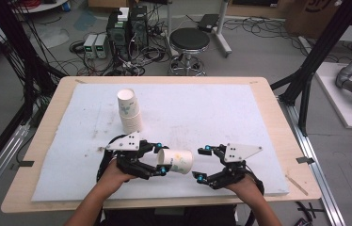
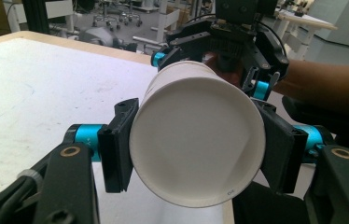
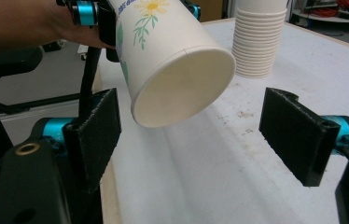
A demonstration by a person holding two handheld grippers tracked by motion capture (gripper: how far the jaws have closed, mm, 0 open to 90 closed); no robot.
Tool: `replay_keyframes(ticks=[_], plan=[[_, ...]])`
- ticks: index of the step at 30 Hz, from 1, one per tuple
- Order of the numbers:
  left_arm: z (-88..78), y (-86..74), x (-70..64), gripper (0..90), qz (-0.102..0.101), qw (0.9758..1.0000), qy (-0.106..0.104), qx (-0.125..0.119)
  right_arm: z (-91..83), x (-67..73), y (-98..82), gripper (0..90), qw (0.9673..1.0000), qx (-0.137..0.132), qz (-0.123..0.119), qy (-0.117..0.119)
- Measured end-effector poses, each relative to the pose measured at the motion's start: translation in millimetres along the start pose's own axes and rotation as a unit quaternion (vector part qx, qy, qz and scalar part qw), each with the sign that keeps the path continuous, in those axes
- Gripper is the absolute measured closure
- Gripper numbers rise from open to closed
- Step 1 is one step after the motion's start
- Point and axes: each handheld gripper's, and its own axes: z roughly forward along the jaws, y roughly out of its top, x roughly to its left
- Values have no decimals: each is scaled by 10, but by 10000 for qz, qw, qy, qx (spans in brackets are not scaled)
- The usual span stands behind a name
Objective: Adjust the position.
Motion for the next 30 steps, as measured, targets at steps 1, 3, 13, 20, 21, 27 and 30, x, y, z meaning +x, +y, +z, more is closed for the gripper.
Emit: replay_keyframes(ticks=[1,3,13,20,21,27,30], plan=[[2,4,-1,373,10,10000,-20,6,-1,1,-2,213,10000,0,9,10],[11,11,-10,373,32,10000,-50,1,1,-1,-4,214,10000,-7,-9,28],[48,49,-51,373,118,9993,-334,-103,88,41,-3,246,9993,45,-64,364],[55,38,-37,373,58,9986,-484,-191,99,31,1,246,9986,-107,-14,526],[58,35,-35,373,37,9984,-511,-230,99,24,-1,246,9984,-148,-12,548],[56,26,-26,373,-74,9970,-619,-466,78,7,0,277,9962,-429,49,760],[58,17,-26,373,-88,9967,-628,-507,69,3,3,292,9954,-528,68,797]])
